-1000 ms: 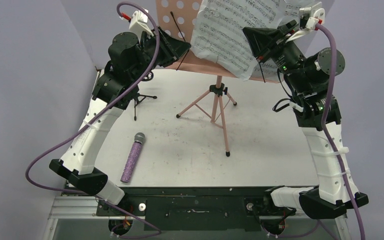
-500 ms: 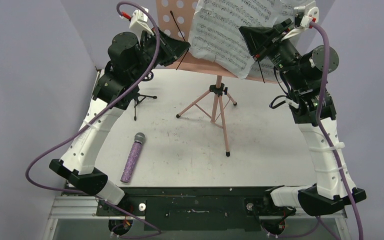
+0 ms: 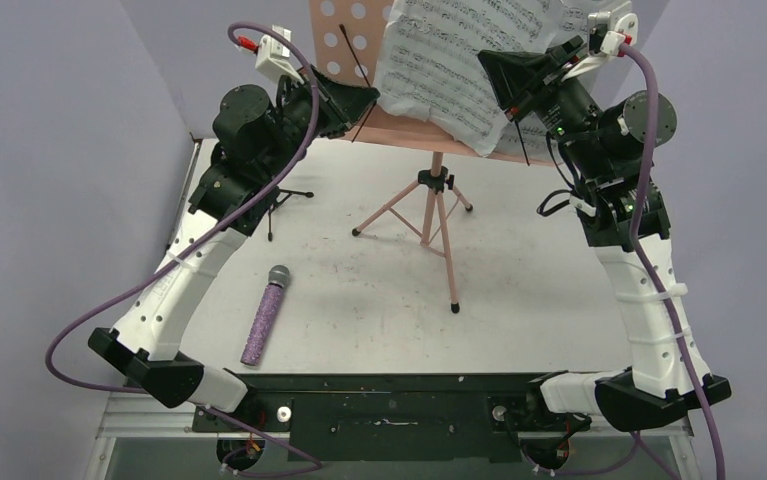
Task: Set up the instrument practice props
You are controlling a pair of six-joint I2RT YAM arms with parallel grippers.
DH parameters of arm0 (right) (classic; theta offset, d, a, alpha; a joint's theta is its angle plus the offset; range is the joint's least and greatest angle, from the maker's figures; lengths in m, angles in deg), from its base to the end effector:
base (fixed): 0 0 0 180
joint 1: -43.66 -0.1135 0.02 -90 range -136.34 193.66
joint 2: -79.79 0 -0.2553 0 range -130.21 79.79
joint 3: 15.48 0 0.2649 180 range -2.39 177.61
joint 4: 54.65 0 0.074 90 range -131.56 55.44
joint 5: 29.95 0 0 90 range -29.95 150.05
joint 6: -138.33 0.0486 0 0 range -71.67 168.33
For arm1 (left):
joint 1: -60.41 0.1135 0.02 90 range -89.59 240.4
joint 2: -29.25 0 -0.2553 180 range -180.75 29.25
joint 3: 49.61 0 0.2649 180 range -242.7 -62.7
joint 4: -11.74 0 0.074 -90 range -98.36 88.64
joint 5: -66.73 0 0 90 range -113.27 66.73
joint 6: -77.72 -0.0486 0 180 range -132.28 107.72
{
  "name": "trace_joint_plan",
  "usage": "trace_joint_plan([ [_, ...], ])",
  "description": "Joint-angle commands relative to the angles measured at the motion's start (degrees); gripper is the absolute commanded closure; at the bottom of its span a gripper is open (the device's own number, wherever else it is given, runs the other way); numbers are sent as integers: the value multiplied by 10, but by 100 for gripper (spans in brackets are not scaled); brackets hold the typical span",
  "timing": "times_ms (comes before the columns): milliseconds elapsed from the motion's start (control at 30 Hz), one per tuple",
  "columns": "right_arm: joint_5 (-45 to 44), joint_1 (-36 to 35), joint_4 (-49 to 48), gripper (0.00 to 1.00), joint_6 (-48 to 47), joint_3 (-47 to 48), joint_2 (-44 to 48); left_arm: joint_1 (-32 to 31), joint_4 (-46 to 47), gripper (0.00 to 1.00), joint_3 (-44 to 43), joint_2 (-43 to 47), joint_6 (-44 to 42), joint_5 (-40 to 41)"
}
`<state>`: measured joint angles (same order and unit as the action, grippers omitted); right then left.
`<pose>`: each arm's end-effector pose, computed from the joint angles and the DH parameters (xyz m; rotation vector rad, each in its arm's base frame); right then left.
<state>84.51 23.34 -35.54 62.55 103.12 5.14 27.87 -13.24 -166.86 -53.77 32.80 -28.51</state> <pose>0.2279 0.1058 0.5932 -0.4503 1.1266 0.7716 0.2748 -0.1806 0.5356 -0.0845 1.5159 -1.1715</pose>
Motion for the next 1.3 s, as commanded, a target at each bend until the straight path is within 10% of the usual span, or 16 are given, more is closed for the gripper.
trace_joint_plan([
  [0,7,-3,-38,95,5,2,-4,-3,51,100,7,25,-34,-1],
  [1267,28,-46,-70,95,11,61,-78,-36,100,100,51,59,-130,-9],
])
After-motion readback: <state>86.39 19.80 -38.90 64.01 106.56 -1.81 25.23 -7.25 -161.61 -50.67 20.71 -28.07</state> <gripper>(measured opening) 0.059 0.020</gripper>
